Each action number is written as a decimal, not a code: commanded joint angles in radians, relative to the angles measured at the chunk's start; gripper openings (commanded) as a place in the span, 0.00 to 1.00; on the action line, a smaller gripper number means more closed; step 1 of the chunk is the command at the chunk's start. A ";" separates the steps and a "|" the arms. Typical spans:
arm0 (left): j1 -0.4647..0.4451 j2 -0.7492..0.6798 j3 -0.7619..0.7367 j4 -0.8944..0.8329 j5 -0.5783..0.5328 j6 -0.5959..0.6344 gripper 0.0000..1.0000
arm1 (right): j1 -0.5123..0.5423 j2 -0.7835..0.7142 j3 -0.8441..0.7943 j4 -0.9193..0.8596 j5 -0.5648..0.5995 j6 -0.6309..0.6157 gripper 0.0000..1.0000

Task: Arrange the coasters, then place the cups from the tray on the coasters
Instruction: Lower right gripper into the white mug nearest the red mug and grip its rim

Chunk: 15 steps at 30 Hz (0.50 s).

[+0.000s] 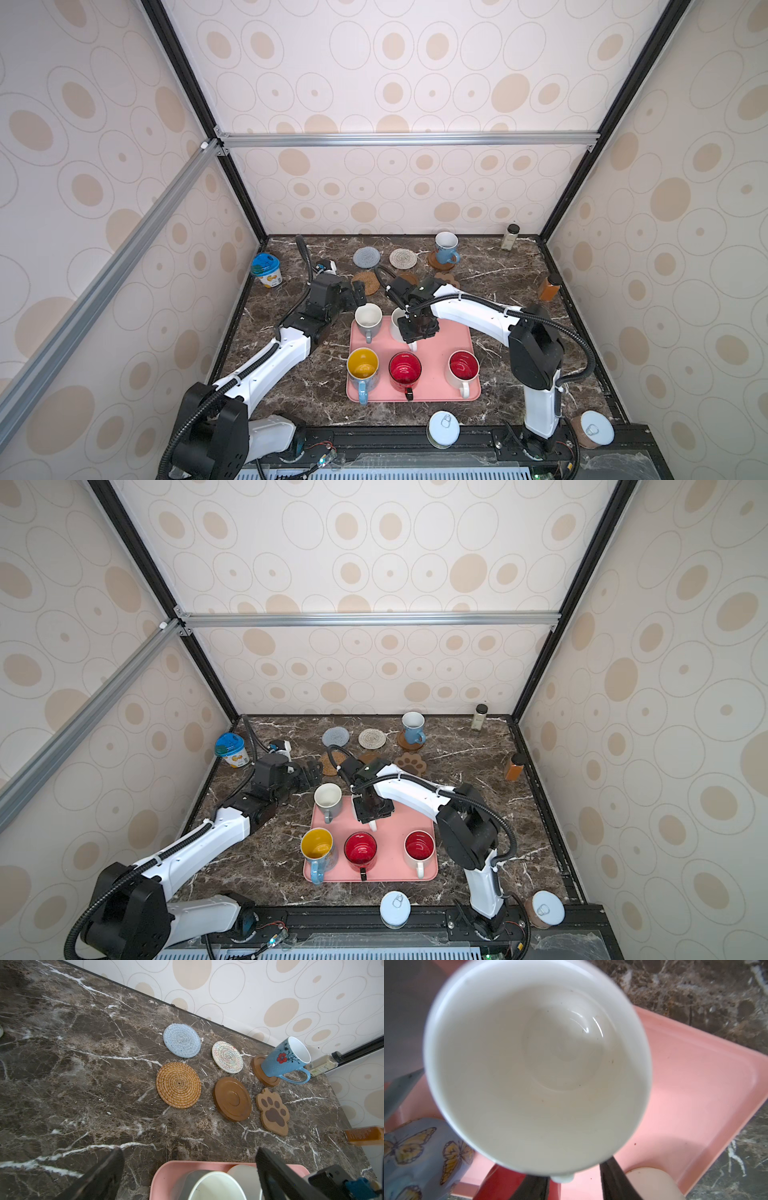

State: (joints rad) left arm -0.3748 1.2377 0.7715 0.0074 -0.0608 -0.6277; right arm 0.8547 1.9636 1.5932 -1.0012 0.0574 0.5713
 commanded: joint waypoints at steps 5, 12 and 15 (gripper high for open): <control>0.009 -0.020 -0.002 0.017 0.006 -0.029 1.00 | 0.004 0.018 -0.013 0.001 0.056 -0.022 0.30; 0.008 -0.018 -0.004 0.020 0.007 -0.037 1.00 | 0.005 0.020 -0.040 0.045 0.052 -0.039 0.26; 0.009 -0.018 -0.003 0.019 0.008 -0.038 1.00 | 0.007 0.023 -0.053 0.060 0.045 -0.041 0.26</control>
State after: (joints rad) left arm -0.3744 1.2377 0.7677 0.0135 -0.0505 -0.6479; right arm 0.8570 1.9640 1.5566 -0.9577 0.0830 0.5331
